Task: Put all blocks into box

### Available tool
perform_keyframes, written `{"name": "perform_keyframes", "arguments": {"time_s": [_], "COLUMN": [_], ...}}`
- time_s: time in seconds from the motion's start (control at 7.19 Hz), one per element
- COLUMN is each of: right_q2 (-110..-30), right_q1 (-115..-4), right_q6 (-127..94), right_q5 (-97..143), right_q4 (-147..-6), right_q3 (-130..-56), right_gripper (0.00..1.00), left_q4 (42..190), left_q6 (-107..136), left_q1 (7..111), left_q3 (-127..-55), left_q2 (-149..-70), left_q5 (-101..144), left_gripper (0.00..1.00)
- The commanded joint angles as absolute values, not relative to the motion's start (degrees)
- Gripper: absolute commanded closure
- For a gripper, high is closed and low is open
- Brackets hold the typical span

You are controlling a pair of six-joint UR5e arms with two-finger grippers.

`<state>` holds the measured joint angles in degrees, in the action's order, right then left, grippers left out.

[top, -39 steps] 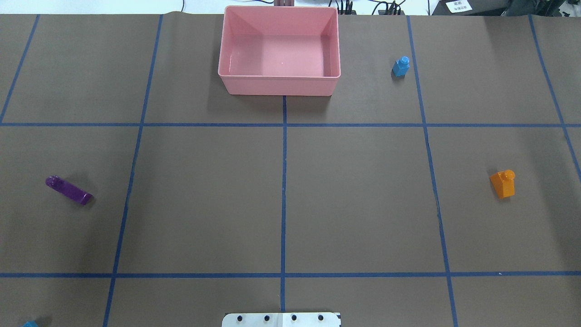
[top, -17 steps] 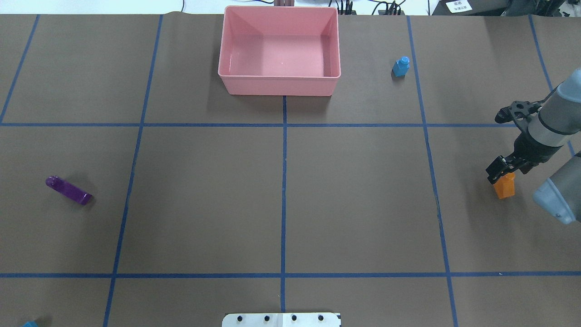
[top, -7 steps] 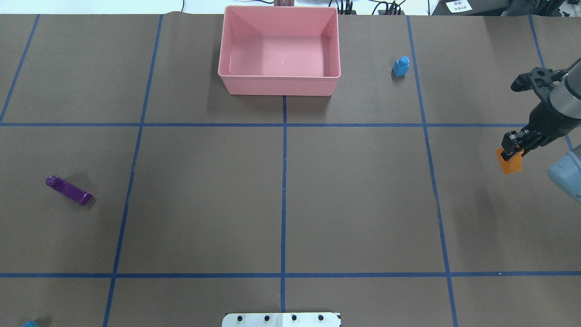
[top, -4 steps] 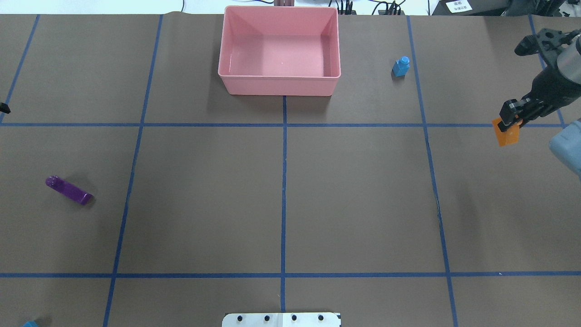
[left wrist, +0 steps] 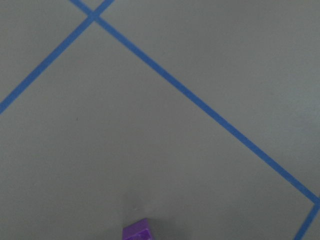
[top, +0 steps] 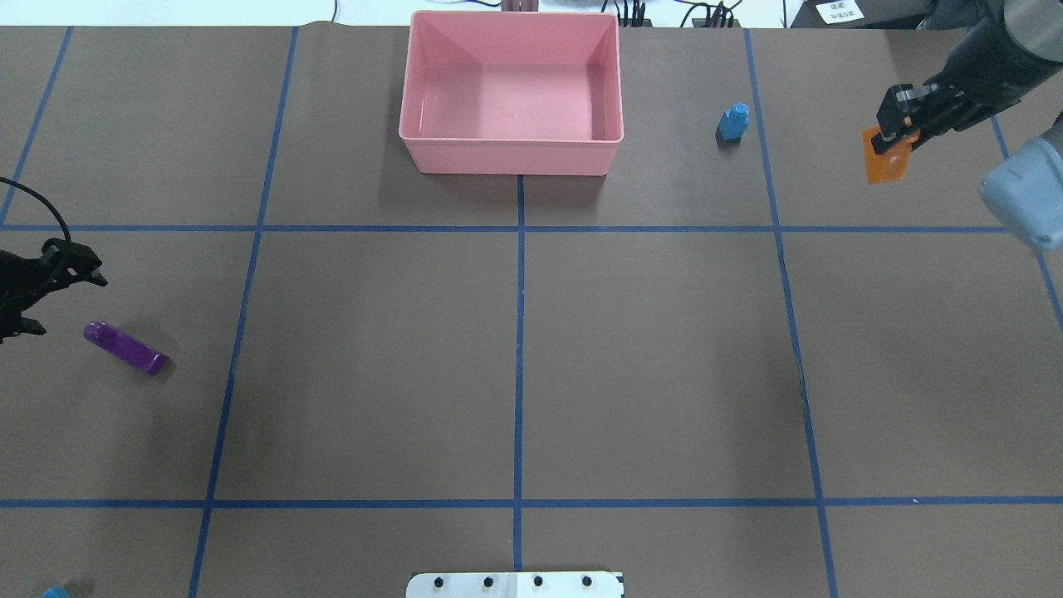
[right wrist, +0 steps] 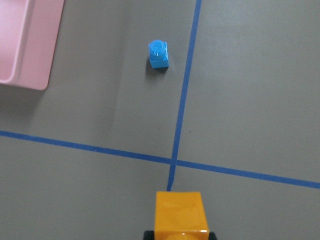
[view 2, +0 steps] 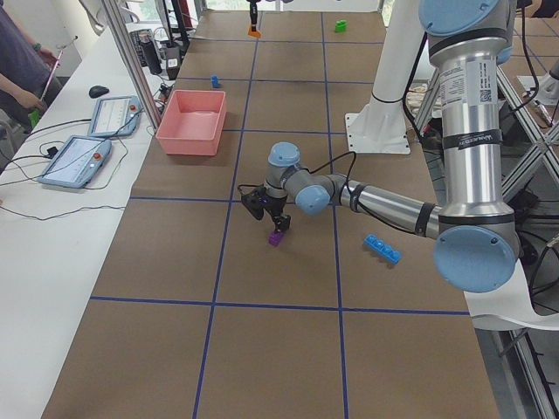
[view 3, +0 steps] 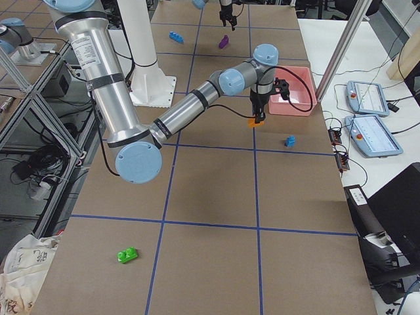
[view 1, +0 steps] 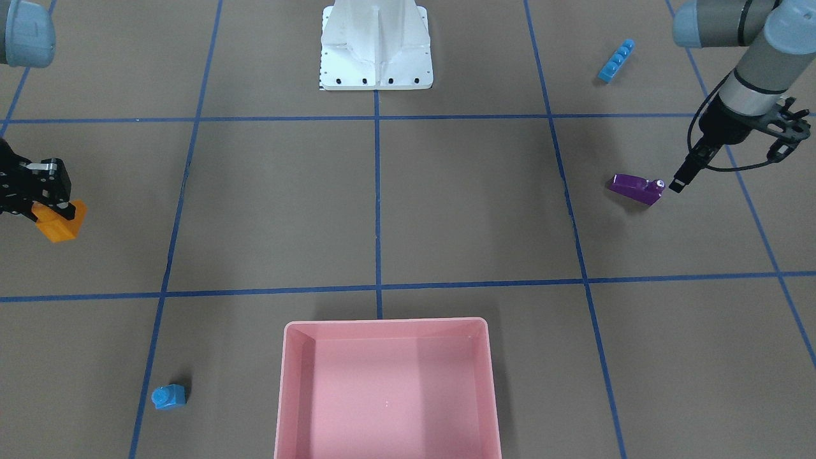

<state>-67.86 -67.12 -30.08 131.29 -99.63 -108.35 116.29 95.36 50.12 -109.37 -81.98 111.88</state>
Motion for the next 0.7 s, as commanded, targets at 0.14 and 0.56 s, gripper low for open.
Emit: {"name": "perform_keyframes", "arguments": {"time_s": [0.14, 0.56], "right_q2": [-59.27, -52.49], "right_q1": [-67.41, -67.33], "right_q6": [-37.16, -39.45], "right_q5": [129.74, 128.85], "right_q4": [-99.40, -99.40], "right_q3": [-106.19, -102.58], "right_gripper": [1.00, 1.00], "left_q4": [116.63, 119.18], "left_q6": [98.96, 100.46], "left_q1": [44.40, 42.98], "left_q3": [-106.01, -103.37], "left_q2": [-82.26, -82.79], "left_q5": [106.80, 105.92], "left_gripper": [0.00, 0.00]}}
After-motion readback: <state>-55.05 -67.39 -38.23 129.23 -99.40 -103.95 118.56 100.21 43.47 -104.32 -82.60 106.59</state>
